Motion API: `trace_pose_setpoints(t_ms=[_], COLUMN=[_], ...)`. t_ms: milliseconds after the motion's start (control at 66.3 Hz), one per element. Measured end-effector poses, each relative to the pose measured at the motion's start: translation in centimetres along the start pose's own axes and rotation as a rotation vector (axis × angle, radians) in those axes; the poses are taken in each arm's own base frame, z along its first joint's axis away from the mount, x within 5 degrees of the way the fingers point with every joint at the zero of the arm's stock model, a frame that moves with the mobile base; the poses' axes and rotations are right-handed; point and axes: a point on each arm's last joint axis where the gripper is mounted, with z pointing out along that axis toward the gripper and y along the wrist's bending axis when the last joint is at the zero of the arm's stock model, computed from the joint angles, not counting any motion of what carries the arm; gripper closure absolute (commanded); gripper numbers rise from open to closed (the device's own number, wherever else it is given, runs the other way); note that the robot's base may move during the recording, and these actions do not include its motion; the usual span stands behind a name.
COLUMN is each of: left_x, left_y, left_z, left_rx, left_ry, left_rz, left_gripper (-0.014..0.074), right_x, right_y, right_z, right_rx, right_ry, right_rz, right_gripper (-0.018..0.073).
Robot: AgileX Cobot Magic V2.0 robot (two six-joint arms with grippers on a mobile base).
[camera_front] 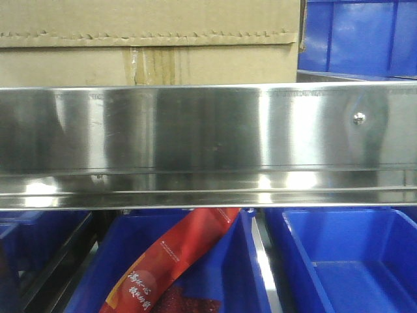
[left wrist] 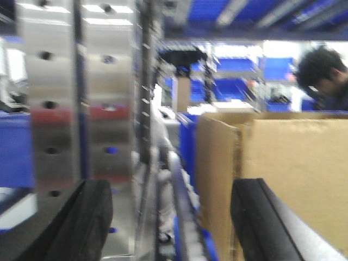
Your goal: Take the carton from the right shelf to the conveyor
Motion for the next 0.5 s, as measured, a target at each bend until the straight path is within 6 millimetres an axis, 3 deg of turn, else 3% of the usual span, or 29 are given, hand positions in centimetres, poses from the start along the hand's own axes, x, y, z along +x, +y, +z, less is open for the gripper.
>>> trace_pose_setpoints(t_ms=[90, 241, 498], left_x=[-1.1, -3.9, -9.6], left_y=[-0.3, -1.0, -2.7], left_z=[1.3, 4.6, 11.9], left_rx=[0.04, 0.109, 0.171], left_ry=[0.03, 0.118, 0.34], left_rz=[-0.005, -0.008, 0.006], left_gripper=[0.0213, 0.0213, 0.0213], right_x=[-0.9, -4.1, -10.1], right_y=[0.2, 1.6, 6.1], right_z=[1.1, 3.5, 9.3], right_rx=[-0.017, -0.108, -0.316], right_ry=[0.031, 0.076, 0.292], right_rz=[0.003, 0.001, -0.022], right_gripper=[0.0025, 0.0032, 0.0032])
